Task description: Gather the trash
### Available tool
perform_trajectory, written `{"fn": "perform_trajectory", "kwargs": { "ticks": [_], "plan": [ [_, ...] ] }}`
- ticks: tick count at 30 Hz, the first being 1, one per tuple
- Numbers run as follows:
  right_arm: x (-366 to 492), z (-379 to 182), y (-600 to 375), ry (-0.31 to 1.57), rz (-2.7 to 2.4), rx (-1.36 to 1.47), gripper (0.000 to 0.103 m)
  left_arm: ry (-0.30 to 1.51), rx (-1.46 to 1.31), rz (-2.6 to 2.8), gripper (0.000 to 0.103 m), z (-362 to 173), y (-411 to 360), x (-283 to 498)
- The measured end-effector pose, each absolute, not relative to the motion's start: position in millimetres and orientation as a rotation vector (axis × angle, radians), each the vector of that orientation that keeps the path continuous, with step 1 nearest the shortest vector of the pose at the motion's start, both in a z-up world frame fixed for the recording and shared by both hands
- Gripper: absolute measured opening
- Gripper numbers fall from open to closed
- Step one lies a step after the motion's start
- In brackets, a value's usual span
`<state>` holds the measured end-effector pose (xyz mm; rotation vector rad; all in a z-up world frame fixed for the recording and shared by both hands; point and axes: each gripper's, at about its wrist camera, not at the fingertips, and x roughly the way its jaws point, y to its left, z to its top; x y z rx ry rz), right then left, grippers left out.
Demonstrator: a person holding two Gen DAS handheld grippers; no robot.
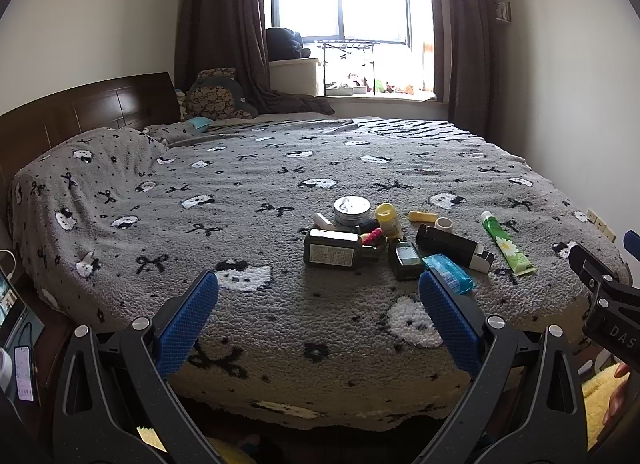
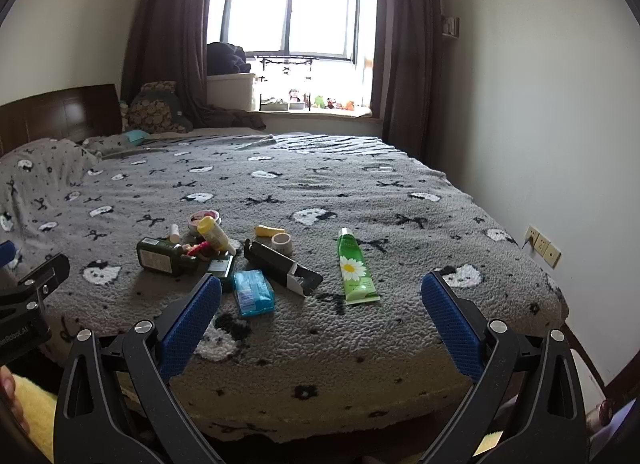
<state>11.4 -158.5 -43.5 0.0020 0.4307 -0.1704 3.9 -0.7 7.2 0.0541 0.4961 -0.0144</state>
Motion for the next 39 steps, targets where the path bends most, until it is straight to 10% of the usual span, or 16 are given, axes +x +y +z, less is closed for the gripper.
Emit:
{"fn": "perform_trajectory", "kwargs": {
  "ticks": [28,39],
  "plan": [
    [146,-155,-146,0.768,0.142,0.11,0.082,0.693,0.053,-0.037,0.095,-71,19,99],
    [191,-173,-141,0.802,0.183,0.05,0.048,0.725,0.062,-0.113,0.088,-88,-4,127]
  ]
}}
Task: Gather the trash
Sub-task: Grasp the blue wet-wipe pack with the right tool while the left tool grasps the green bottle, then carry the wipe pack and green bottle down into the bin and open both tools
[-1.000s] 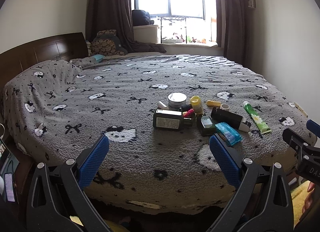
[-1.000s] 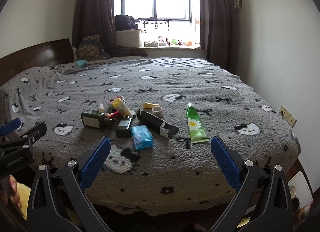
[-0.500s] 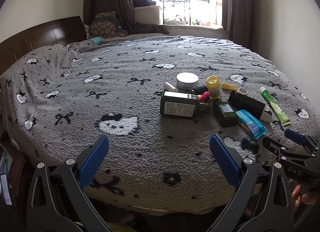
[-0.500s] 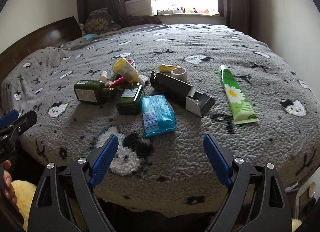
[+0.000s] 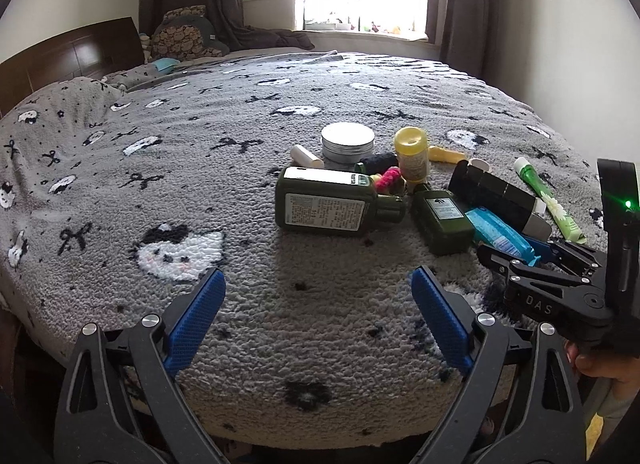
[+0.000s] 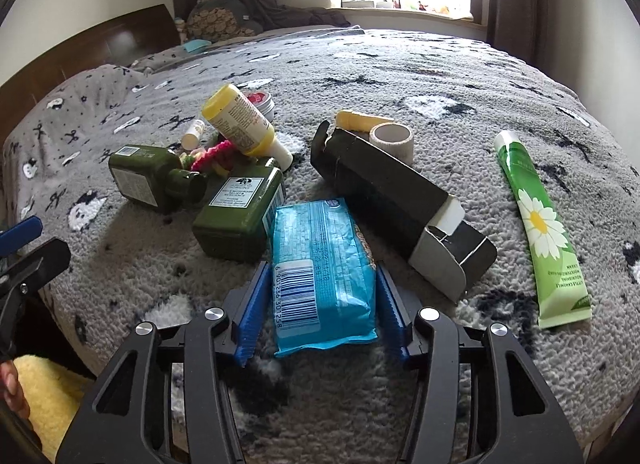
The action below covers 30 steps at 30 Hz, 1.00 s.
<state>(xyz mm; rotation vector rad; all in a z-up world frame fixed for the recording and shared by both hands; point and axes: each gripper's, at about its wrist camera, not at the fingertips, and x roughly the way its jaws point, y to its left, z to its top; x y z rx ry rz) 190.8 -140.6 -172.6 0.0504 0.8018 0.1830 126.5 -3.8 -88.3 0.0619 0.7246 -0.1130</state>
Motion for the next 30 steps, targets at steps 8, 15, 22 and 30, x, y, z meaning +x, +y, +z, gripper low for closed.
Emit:
{"fn": "perform_trajectory", "kwargs": {
  "ticks": [8,15,22,30],
  "plan": [
    [171,-163,-152,0.771,0.168,0.037,0.04,0.75,0.074,-0.254,0.082,-100,-47,145],
    [138,-153,-179,0.728,0.09,0.037,0.04,0.794,0.081,-0.322,0.071,-116,-80,168],
    [128,-157,-195,0.727,0.08,0.081,0.04,0.841,0.1,-0.314,0.063,-132,-106,200],
    [120,-153,-190,0.723,0.091,0.078,0.04,0.843,0.072,-0.337,0.046,-135,-97,200]
  ]
}}
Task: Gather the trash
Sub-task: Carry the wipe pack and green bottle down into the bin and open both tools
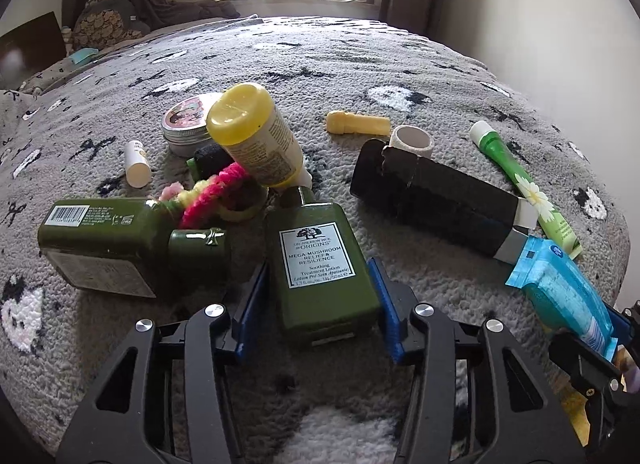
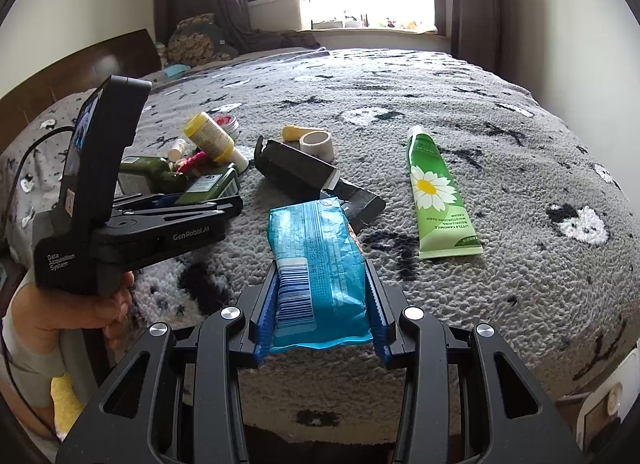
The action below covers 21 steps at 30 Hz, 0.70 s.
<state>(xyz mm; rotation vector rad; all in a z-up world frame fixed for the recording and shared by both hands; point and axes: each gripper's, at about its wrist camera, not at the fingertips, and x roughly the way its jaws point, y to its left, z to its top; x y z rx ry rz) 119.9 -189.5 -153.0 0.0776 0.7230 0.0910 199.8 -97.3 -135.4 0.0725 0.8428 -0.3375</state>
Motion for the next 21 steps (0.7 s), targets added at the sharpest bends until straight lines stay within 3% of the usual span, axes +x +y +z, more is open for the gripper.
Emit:
{"fn": "perform_trajectory", "kwargs": {
  "ticks": [14,21],
  "plan": [
    [60,-135,-160,0.683,0.171,0.064,0.04,0.744,0.04,-0.37,0.043,-106,-48,78],
    [27,-147,-145,0.732,0.236,0.063,0.04,0.767,0.023,-0.37,0.043,-120,-28,24]
  ]
}}
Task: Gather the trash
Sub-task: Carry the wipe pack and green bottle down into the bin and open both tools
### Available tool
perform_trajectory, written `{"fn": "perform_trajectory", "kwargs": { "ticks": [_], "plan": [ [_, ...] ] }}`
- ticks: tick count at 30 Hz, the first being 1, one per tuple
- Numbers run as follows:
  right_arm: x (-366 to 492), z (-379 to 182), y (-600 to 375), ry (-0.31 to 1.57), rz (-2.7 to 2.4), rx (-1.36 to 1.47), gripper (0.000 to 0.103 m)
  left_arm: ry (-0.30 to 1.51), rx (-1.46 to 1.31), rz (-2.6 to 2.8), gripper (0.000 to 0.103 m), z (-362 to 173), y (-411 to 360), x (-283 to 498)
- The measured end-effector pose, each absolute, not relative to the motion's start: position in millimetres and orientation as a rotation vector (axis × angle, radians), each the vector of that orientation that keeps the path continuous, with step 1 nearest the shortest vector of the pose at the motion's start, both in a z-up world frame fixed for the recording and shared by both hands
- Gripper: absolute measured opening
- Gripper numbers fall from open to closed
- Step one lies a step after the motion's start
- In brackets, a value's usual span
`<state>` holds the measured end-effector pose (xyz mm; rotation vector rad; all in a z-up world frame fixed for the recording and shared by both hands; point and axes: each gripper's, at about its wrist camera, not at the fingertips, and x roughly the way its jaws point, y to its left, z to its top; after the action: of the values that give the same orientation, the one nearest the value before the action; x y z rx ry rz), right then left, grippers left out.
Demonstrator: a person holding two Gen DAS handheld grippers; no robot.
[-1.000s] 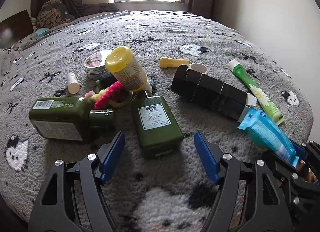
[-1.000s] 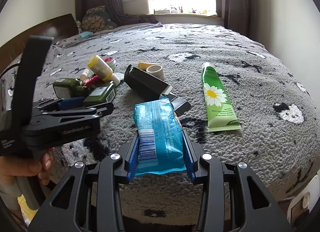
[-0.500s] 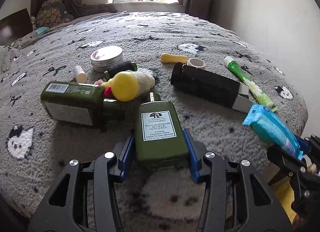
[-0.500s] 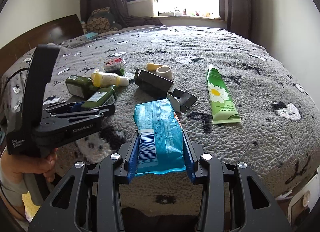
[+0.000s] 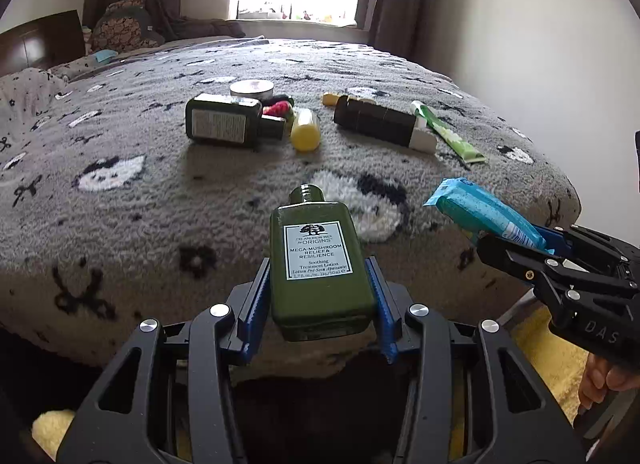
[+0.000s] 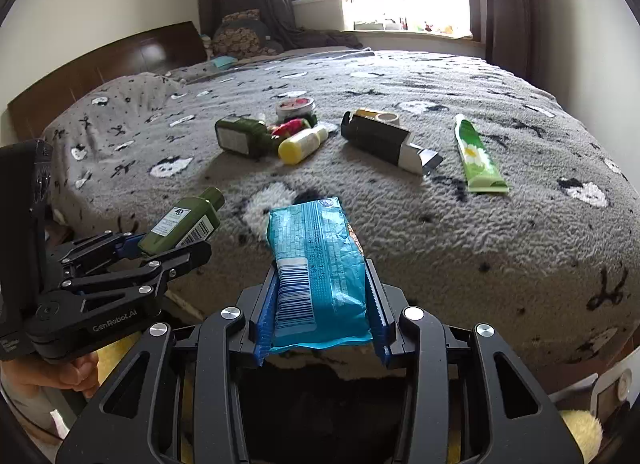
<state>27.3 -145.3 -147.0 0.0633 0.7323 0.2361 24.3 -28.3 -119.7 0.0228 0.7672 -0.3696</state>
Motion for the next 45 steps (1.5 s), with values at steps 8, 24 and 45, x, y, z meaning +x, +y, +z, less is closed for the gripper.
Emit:
{"fn": "perform_trajectory", "kwargs": {
  "ticks": [8,24,45],
  "plan": [
    [6,-196,-131,0.891,0.279,0.026,0.04,0.894,0.054,-0.413,0.043,-161,-27,-9],
    [17,-288,-126,1.22,0.286,0.145,0.04,1.287,0.083,-0.482,0.043,-262,-37,-10],
    [31,-291,-136,1.222,0.241,0.197,0.063,1.29,0.069,-0.463,0.062,-261,-35,-2]
  ]
}}
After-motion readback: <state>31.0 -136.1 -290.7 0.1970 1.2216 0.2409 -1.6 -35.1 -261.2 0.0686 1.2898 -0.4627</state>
